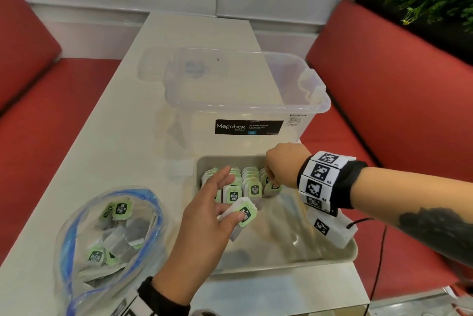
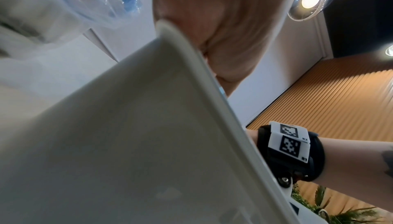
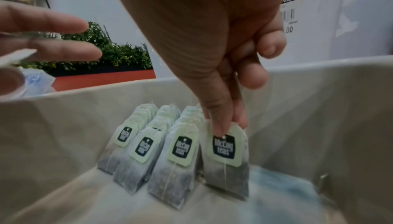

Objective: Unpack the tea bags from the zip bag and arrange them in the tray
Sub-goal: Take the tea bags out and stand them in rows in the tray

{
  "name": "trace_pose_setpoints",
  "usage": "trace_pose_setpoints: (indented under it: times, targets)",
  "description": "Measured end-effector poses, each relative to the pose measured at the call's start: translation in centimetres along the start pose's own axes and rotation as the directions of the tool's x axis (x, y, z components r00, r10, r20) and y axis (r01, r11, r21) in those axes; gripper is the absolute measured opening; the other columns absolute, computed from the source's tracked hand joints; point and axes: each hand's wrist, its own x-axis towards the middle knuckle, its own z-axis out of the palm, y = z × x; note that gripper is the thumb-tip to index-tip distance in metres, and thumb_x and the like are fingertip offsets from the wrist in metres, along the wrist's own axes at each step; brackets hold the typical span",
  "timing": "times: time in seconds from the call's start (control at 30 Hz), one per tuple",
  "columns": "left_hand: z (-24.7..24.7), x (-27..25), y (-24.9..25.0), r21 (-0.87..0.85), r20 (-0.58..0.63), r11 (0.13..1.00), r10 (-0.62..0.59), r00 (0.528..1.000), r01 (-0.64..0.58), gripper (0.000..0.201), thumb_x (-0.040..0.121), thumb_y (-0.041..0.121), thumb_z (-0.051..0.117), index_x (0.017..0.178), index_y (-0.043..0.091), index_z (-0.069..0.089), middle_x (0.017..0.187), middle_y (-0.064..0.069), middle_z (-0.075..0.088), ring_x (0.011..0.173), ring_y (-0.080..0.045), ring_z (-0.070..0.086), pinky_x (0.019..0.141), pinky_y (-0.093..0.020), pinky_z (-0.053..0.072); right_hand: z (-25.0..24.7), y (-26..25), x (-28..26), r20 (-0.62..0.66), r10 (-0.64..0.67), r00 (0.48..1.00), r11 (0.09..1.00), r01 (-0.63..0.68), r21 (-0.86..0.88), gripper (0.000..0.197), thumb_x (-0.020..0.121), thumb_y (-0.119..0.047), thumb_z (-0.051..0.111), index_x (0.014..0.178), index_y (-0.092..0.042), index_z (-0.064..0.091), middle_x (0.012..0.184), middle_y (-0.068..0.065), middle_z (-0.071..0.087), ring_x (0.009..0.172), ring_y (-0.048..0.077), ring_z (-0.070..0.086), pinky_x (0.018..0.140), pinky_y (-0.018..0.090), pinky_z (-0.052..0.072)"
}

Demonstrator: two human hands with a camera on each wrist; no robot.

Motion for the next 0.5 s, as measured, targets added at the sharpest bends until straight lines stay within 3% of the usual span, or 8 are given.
trace_pose_setpoints:
  times: [0.27, 0.37, 0.5]
  targets:
    - [-0.16, -0.04, -0.11, -0.012, -0.016, 1.0, 0.004, 1.0, -0.005, 0.07, 0.077, 0.001, 0.07, 0.113, 0.055, 0.044, 0.116, 0.031, 0.057, 0.087, -0.005, 0.068, 0.079, -0.018, 0.052, 0.12, -0.44, -0.02, -0.036, -0.019, 0.999, 0.996, 0.016, -0.083, 0.019, 0.089, -0.013, 0.053, 0.103, -0.013, 0.067, 0.1, 0.006, 0.066, 0.081, 0.024, 0.058, 0.065, 0.028, 0.04]
    - [-0.2, -0.06, -0.28, -0.018, -0.022, 1.0, -0.01, 1.0, 0.01, 0.067, 0.077, 0.002, 0.071, 0.112, 0.053, 0.046, 0.108, 0.029, 0.061, 0.087, -0.005, 0.068, 0.074, -0.016, 0.052, 0.29, -0.4, 0.16, -0.054, -0.021, 0.998, 0.997, 0.017, -0.079, 0.019, 0.089, -0.015, 0.053, 0.103, -0.013, 0.066, 0.1, 0.006, 0.066, 0.086, 0.025, 0.061, 0.065, 0.028, 0.04]
    - [-0.22, 0.09, -0.35, -0.029, -0.055, 0.999, -0.02, 0.998, 0.019, 0.064, 0.076, 0.001, 0.072, 0.112, 0.048, 0.046, 0.093, 0.025, 0.064, 0.081, -0.004, 0.068, 0.065, -0.012, 0.049, 0.03, -0.29, 0.04, -0.079, -0.009, 0.997, 0.996, 0.002, -0.09, 0.016, 0.088, -0.015, 0.053, 0.098, -0.014, 0.065, 0.097, 0.005, 0.066, 0.075, 0.024, 0.054, 0.064, 0.028, 0.039]
